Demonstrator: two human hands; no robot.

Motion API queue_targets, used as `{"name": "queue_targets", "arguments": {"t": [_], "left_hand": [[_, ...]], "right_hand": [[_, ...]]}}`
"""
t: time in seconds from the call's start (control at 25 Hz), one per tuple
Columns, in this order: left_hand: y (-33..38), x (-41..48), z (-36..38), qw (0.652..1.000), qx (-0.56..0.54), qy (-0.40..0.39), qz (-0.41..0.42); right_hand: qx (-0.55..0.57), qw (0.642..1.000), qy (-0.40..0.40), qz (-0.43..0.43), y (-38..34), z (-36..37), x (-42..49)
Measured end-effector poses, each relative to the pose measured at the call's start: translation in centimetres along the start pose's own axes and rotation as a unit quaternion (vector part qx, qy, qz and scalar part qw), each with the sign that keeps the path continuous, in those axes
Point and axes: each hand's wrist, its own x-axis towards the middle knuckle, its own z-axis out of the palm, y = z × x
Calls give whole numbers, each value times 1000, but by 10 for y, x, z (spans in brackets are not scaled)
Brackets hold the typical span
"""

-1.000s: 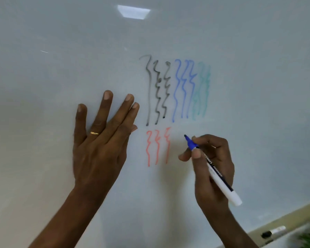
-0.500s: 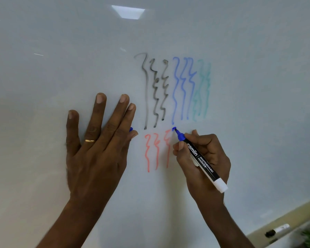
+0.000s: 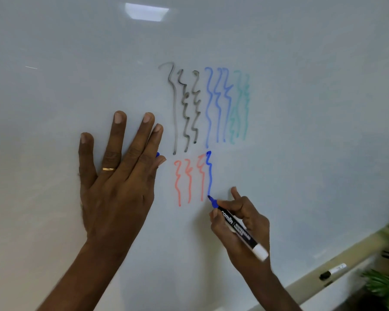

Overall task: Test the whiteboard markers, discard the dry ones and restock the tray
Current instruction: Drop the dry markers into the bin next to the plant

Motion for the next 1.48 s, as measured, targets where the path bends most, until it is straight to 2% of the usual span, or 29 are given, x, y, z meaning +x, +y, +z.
{"name": "queue_targets", "arguments": {"t": [0.24,0.4,0.6,0.92,1.12,1.28,1.36,1.48], "left_hand": [[-1,0,0,1000,2,0,2],[-2,0,0,1000,7,1,2],[-1,-1,2,1000,2,6,4],[-1,-2,2,1000,-5,7,0],[0,-2,1,1000,-11,8,1],[0,-2,1,1000,-11,11,-3],[0,-2,1,1000,-9,12,-3],[0,-2,1,1000,-9,12,-3]], "right_hand": [[111,993,11,-31,-45,1,58],[60,997,11,-45,-42,9,63],[85,995,39,-46,-37,9,60],[54,996,55,-47,-22,7,51],[59,996,52,-40,-9,5,39],[33,999,30,21,4,-4,8],[10,1000,4,16,-2,-12,8],[50,999,2,-11,-20,-15,36]]}}
